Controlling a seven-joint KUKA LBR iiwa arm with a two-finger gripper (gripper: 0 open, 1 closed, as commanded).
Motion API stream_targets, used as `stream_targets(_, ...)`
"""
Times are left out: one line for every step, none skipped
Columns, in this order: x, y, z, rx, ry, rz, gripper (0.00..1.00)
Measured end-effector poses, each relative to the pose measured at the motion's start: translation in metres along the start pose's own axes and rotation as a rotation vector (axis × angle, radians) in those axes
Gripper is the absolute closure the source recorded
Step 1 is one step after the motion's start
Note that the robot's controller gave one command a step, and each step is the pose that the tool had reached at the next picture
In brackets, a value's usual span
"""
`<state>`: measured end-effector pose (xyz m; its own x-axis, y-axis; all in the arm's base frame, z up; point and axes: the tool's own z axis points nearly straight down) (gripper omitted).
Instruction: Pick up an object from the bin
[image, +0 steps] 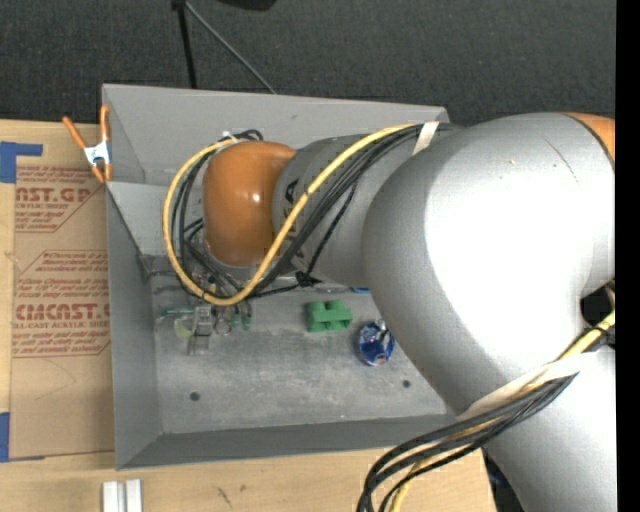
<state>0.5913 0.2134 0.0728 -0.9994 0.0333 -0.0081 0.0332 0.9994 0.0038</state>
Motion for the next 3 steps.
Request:
stream_targets(0.0, 0.0, 0.0, 0.0, 0.0, 0.001, 1.0)
stream_targets(0.014, -0.002, -0.146, -0.001, -0.001, 0.023, 1.0)
stream_targets(0.03, 0.031, -0.041, 0.006, 0.015, 0.11, 1.0)
